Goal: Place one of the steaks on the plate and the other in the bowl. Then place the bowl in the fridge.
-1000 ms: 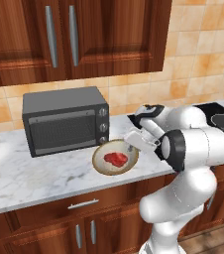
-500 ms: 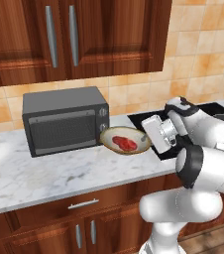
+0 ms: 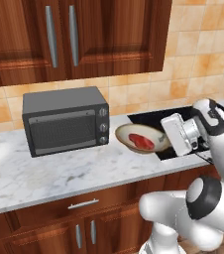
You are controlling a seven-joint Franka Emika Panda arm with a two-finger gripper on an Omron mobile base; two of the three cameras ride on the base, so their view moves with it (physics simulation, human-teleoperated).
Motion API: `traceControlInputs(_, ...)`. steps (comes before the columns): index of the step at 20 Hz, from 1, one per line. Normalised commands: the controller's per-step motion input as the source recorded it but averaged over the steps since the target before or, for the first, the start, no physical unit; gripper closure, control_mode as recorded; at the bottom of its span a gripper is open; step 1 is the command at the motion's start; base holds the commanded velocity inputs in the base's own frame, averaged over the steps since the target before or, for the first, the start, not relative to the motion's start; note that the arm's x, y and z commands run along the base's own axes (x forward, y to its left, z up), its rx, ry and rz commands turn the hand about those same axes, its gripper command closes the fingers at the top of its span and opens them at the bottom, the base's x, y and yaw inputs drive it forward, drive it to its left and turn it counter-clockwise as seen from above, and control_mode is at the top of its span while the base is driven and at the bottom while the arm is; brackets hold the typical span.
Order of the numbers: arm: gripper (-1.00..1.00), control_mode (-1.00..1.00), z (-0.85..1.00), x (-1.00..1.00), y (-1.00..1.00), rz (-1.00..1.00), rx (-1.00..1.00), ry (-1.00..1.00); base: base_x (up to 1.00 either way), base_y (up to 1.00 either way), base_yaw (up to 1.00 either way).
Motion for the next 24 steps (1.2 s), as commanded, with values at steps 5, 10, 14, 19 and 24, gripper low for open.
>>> traceControlInputs(5, 1.0, -1.0, 0.3, -0.66, -0.45, -0.21, -0.18, 0.0, 0.0, 0.0, 0.0)
traceControlInputs(10, 1.0, -1.0, 0.31, -0.48, -0.06, -0.38, -0.03, 0.0, 0.0, 0.0, 0.0)
traceControlInputs(14, 1.0, -1.0, 0.0, -0.26, 0.0, -0.41, 0.0, 0.02, 0.0, 0.0, 0.0)
traceControlInputs(19, 1.0, -1.0, 0.17, -0.16, 0.0, -0.58, -0.08, 0.0, 0.0, 0.0, 0.0)
traceControlInputs(24, 1.0, -1.0, 0.23, 0.0, 0.01, -0.7, -0.08, 0.16, 0.0, 0.0, 0.0)
